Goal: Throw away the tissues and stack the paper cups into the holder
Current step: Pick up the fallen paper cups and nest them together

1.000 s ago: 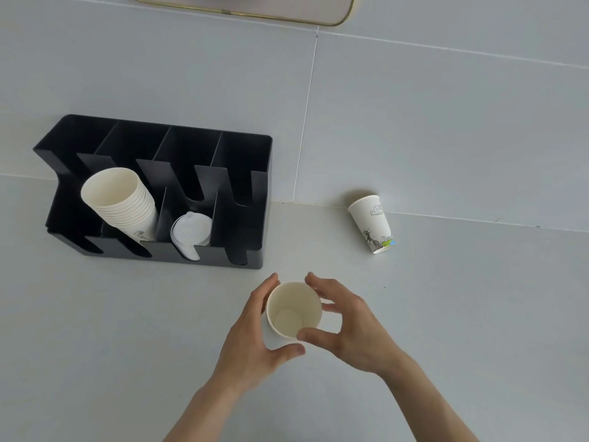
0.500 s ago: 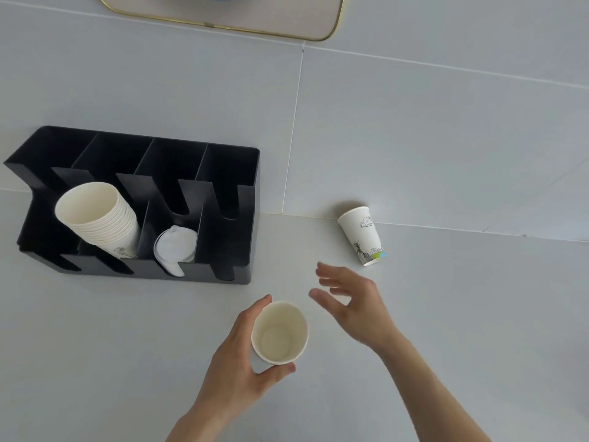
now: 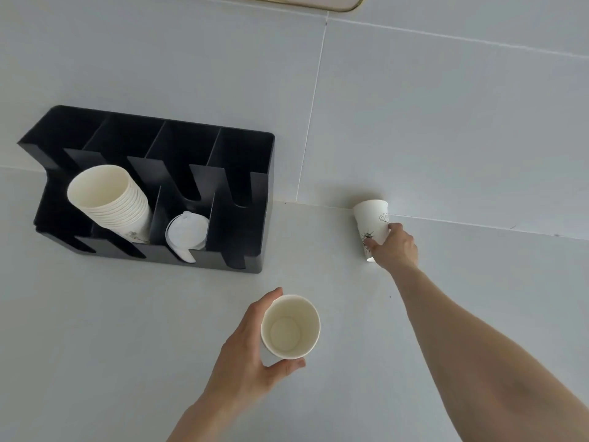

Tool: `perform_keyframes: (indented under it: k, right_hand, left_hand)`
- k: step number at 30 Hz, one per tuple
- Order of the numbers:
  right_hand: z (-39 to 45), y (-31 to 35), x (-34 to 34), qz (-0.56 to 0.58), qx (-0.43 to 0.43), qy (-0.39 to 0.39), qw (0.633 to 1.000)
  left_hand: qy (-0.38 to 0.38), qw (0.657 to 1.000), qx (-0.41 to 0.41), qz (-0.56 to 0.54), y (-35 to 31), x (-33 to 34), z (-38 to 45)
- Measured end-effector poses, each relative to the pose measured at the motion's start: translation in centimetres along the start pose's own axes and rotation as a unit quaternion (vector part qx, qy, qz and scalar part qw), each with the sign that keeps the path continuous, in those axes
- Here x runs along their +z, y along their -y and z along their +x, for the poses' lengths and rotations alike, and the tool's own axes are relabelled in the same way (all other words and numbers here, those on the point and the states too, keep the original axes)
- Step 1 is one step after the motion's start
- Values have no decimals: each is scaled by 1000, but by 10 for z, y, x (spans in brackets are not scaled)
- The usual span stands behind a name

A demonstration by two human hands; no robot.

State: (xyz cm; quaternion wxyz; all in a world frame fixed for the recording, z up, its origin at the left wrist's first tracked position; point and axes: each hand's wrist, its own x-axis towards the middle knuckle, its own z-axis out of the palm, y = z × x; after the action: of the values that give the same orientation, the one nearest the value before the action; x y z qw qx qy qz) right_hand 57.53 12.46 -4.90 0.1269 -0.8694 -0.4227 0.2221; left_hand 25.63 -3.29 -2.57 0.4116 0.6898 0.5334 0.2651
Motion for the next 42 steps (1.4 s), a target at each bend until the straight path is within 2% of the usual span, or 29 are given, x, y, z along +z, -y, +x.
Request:
perform_keyframes:
  k: [6, 10, 15, 17, 20, 24, 28, 33, 37, 42]
  right_hand:
    - [-31, 6, 3, 91, -11, 27, 995]
    - [-88, 19, -15, 207, -93, 41, 973]
    - [-174, 26, -44, 345, -217, 109, 907]
    - [-197, 24, -45, 362, -267, 131, 884]
    - [-215, 17, -29, 321, -310, 137, 884]
    - [-226, 3, -6, 256, -323, 122, 903]
    - [-230, -4, 5, 247, -349, 108, 898]
    - [-238, -7, 5, 259, -352, 142, 888]
    - [-241, -3, -6, 301, -287, 206, 886]
    - [-235, 1, -4, 314, -225, 212, 898]
  left_hand:
    - [2, 1000, -4, -4, 0, 1, 0]
    - [3, 1000, -5, -3, 0, 1, 1]
    - [-2, 1000, -11, -4, -2, 2, 0]
    - [-2, 1000, -19, -6, -2, 2, 0]
    - [-1, 999, -35, -12, -3, 2, 1]
    - [2, 999, -52, -12, -1, 4, -1]
    - [10, 998, -68, -14, 6, 8, -3]
    - [3, 998, -70, -10, 5, 8, -1]
    - [-7, 998, -54, -30, -5, 3, -1]
    - [6, 998, -50, -23, -10, -1, -1]
